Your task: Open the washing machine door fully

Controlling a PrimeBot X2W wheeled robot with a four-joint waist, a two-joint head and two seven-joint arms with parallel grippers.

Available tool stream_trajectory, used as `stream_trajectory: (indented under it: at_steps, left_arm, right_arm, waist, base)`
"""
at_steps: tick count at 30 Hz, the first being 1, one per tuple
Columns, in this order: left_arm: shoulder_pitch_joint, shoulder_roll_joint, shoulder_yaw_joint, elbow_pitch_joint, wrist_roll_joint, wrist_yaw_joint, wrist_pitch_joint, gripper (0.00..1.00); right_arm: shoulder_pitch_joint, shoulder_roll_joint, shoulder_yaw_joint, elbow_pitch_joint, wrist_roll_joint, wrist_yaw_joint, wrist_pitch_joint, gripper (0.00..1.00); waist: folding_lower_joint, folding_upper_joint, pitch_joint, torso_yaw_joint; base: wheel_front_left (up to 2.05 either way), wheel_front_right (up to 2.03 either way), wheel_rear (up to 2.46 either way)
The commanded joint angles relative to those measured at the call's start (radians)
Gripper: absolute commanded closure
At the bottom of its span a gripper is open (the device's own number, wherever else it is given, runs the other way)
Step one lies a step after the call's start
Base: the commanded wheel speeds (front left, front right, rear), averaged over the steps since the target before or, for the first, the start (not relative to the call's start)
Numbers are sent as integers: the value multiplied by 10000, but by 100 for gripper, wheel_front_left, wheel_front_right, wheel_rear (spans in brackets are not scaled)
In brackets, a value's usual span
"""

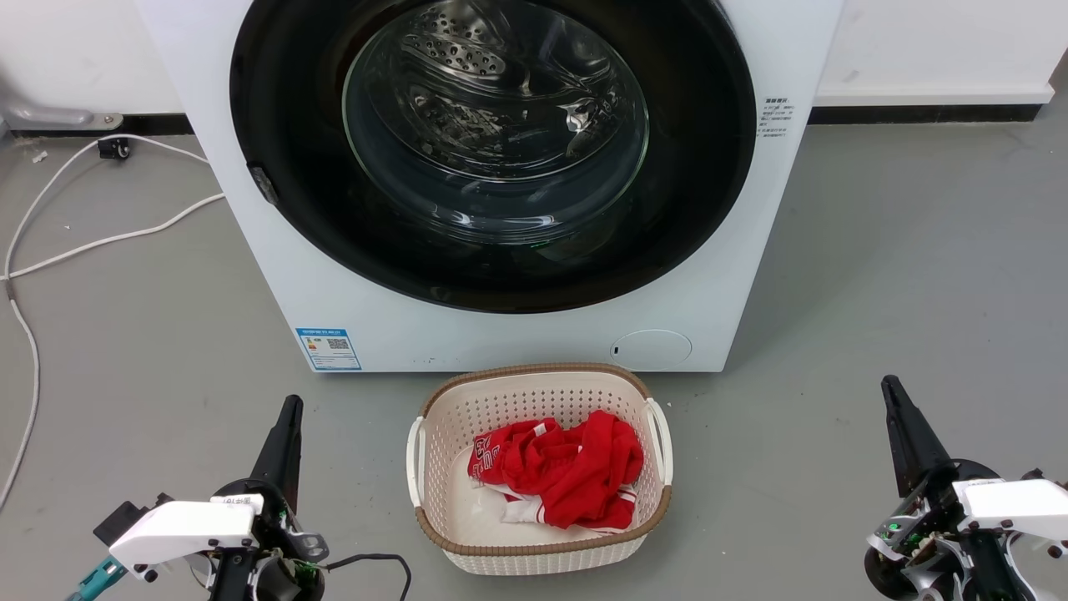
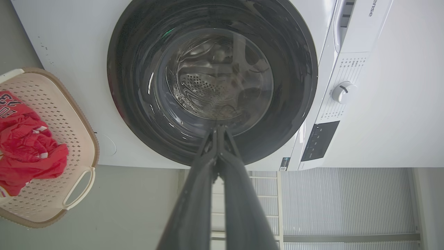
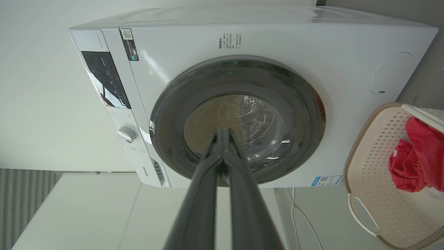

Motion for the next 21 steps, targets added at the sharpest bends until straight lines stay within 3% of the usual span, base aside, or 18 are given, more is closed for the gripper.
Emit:
stream_trajectory:
  at_steps: [1, 17, 18, 21]
  left_arm:
    - [-51, -3, 16, 10, 23, -32, 34, 100]
    - [-60, -73, 113, 16, 95, -32, 105, 100]
    - [-4, -56, 79, 4, 81, 0, 83, 0]
    - [69, -74, 13, 94, 115, 7, 39, 0]
  right_arm:
    - [-105, 29, -22, 22, -35, 0, 20, 100]
    - [-115, 87, -98, 27, -96, 0, 88, 100]
    - [-3, 58, -88, 4, -76, 0, 57, 0]
    - [83, 77, -61, 68, -74, 0, 0, 0]
  waist:
    - [0, 0, 0, 0]
    - [0, 0, 0, 0]
    - [0, 0, 0, 0]
    - [0, 0, 1, 0]
  base:
    - [0, 0, 0]
    - [0, 0, 0]
    - [0, 0, 0]
    - [0, 0, 0]
